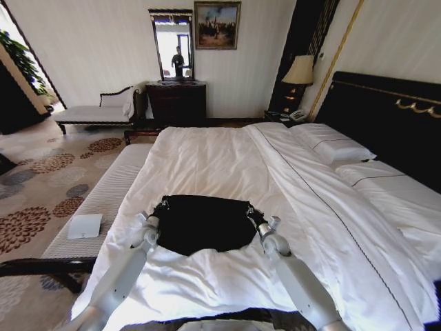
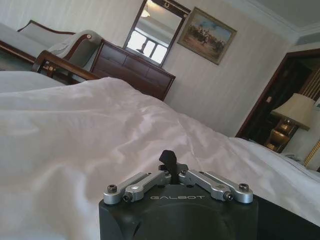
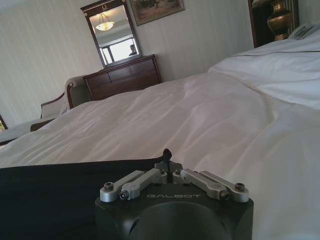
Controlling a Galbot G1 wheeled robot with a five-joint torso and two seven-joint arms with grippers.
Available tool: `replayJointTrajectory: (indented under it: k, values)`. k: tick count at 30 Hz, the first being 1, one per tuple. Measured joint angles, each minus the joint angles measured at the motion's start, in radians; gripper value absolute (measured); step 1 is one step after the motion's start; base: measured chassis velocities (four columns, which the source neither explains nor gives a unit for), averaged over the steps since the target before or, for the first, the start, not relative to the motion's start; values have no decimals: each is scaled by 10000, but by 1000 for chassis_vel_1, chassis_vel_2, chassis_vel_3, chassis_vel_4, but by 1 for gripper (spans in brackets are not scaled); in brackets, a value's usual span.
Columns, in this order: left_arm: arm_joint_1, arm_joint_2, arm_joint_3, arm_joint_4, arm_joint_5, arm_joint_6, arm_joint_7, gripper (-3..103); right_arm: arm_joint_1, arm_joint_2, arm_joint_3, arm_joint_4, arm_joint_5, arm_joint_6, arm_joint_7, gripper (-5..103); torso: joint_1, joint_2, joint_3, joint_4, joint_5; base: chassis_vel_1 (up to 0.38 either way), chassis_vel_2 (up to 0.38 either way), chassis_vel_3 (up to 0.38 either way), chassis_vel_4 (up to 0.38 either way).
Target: Fold the clothes on the bed.
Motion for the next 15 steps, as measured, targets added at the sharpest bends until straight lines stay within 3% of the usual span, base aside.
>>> replayJointTrajectory:
  k: [7, 15]
  values:
    - [854, 161, 17, -773, 941, -240, 100, 1, -936, 334, 183, 265, -862, 404, -128, 0, 0, 1, 1, -1, 1, 0, 0, 0, 0]
    - [1405, 225, -2, -644, 1880, -608, 391, 1, -1266, 912, 333, -63, -1772, 1008, -145, 0, 1, 0, 2, 0, 0, 0, 0, 0, 0]
